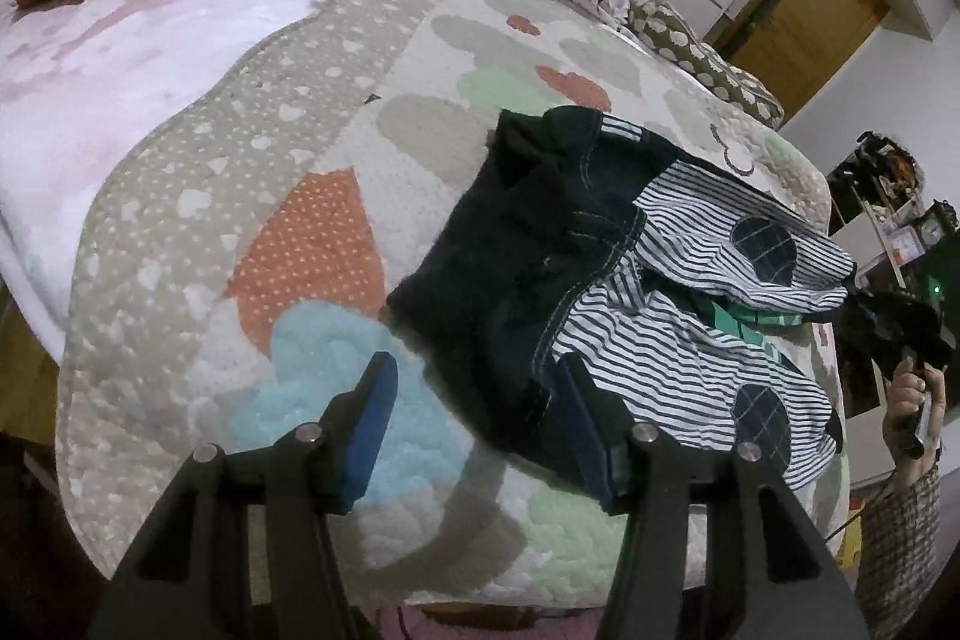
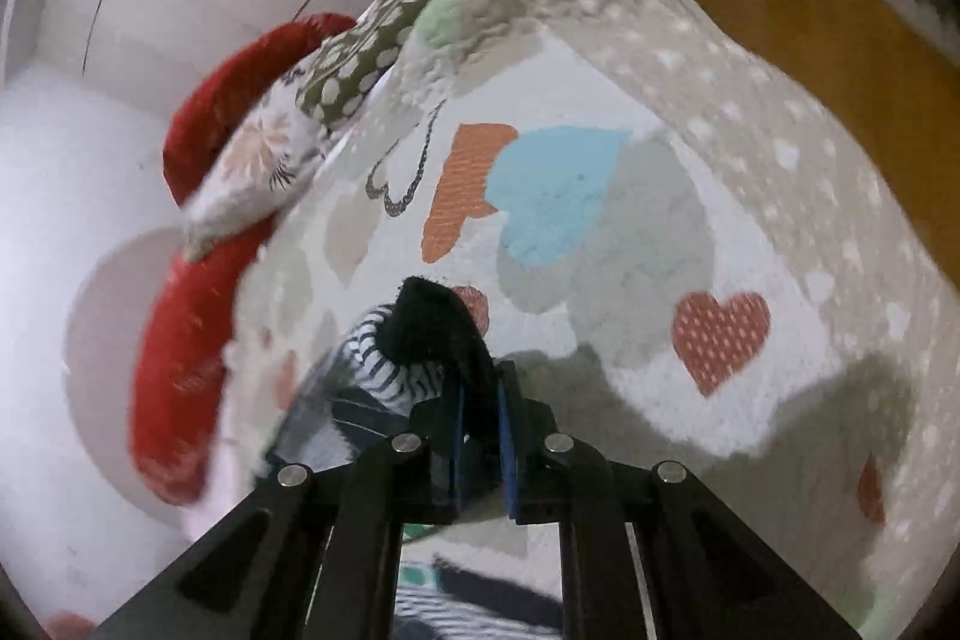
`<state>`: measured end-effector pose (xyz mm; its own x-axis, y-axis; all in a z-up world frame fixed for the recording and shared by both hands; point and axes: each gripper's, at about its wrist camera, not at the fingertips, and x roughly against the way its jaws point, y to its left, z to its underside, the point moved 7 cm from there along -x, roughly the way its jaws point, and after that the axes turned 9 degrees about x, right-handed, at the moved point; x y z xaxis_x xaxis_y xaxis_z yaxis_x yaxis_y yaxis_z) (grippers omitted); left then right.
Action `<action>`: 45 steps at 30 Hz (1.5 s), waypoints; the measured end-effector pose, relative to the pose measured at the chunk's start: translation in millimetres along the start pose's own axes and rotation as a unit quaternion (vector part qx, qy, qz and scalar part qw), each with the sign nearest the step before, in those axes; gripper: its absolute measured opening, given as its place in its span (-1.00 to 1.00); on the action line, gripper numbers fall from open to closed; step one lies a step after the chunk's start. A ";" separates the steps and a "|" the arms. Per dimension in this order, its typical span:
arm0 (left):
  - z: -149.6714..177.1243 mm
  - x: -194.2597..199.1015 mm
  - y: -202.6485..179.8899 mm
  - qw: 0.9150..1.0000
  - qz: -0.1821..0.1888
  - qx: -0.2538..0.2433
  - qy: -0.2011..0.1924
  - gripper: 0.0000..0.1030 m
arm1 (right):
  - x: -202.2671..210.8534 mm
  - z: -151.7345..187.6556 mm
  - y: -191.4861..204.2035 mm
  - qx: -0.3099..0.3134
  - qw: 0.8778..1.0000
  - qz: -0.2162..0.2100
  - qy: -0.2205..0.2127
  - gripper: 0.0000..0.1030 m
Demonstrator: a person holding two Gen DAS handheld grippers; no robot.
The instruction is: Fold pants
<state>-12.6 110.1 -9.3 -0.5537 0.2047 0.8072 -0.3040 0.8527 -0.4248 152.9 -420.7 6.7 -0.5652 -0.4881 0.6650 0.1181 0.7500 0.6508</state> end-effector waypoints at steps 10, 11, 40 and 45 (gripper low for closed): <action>-16.3 14.4 -3.5 1.000 -0.018 -0.010 -0.022 0.14 | 32.9 10.4 -72.9 -0.025 0.983 0.182 -0.024 -0.48; -21.1 13.3 -9.3 1.000 -0.016 -0.014 -0.021 0.14 | 39.9 12.3 -65.6 -0.009 0.983 0.180 -0.034 -0.48; -169.4 -168.0 -70.5 0.959 -0.226 -0.170 -0.022 -0.52 | -82.8 66.0 52.0 0.198 0.974 0.103 0.046 0.04; -169.2 -127.5 -80.9 0.975 -0.158 -0.155 -0.023 -0.37 | -69.6 56.8 44.1 0.174 0.981 0.081 0.036 0.04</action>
<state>213.8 96.3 -8.5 -0.5069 -0.1083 0.8552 -0.2211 0.9752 -0.0076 151.1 -328.3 -31.7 -0.5011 -0.3702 0.7822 -0.0903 0.9213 0.3782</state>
